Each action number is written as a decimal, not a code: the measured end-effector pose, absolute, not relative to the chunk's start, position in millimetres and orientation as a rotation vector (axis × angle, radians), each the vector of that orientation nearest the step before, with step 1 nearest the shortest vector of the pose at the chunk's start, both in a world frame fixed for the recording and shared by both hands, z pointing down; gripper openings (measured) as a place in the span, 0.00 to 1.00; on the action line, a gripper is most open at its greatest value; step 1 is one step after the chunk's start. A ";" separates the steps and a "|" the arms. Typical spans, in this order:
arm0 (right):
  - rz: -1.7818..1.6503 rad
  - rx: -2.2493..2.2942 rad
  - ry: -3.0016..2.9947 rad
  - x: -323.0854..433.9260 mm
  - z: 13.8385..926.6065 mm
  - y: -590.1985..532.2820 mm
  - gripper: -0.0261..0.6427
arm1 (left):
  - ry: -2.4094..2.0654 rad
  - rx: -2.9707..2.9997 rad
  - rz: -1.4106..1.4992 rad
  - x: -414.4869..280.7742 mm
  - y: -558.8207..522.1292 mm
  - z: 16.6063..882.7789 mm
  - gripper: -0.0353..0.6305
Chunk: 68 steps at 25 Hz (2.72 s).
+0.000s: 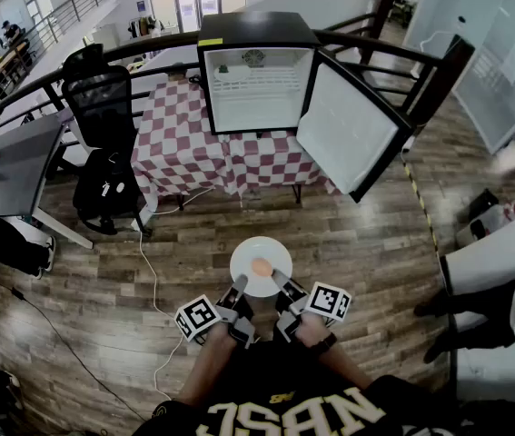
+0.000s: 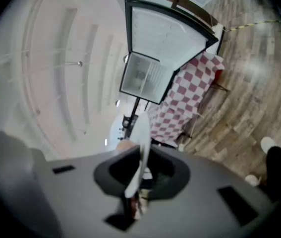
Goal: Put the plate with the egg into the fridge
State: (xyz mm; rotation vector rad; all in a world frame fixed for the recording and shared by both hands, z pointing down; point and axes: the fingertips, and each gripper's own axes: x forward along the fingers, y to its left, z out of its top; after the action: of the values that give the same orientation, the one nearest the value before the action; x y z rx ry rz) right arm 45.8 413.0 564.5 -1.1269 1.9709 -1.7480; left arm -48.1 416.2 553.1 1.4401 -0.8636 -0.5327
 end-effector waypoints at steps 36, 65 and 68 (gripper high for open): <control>-1.791 -0.970 1.935 131.5 582.2 296.1 0.10 | -0.956 1.446 -0.499 43.8 311.9 567.1 0.11; -1.748 -1.084 1.930 69.5 590.5 57.3 0.10 | -0.866 1.421 -0.479 -19.2 66.3 580.9 0.11; -1.773 -1.095 1.946 48.7 595.4 32.6 0.11 | -0.858 1.395 -0.491 -40.1 41.3 583.8 0.11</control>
State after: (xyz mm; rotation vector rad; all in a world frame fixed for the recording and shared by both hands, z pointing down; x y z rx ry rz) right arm 48.7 32.6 595.4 -1.0952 1.9463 -1.7729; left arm -40.1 41.3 583.8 1.3955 -0.8580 -0.4912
